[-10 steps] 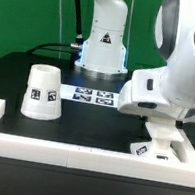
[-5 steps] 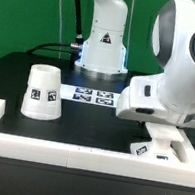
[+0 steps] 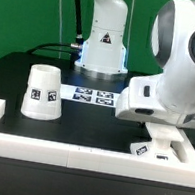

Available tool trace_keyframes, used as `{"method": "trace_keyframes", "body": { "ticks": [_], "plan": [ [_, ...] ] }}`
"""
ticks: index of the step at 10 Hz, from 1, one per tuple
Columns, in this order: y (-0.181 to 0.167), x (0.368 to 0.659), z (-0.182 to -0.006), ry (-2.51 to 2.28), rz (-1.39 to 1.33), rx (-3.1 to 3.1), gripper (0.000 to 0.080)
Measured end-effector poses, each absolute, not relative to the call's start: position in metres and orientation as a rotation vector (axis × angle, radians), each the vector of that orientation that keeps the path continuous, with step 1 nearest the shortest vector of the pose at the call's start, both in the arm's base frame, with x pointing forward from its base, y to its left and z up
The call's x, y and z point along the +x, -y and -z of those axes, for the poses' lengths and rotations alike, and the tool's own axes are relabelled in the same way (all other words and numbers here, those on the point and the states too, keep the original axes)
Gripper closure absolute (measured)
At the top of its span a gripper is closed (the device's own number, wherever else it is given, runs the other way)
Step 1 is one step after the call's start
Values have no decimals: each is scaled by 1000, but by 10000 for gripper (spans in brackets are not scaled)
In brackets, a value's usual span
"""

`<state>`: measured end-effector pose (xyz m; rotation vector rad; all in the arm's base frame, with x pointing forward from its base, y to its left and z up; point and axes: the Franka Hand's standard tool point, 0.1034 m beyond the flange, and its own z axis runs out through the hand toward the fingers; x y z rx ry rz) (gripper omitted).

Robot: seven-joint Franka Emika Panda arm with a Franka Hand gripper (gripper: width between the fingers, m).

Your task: Assemble lamp

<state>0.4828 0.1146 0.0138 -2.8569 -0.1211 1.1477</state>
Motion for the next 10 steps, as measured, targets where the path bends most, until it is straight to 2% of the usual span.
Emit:
{"method": "trace_keyframes", "body": {
  "ticks": [5,6,9,10],
  "plan": [
    [-80,517,-85,264,-1140,-2768,222],
    [-78,526,-90,265,-1107,-2777,222],
    [-79,531,-82,262,-1021,-2813,222],
    [-78,540,-82,266,-904,-2855,222]
  ]
}}
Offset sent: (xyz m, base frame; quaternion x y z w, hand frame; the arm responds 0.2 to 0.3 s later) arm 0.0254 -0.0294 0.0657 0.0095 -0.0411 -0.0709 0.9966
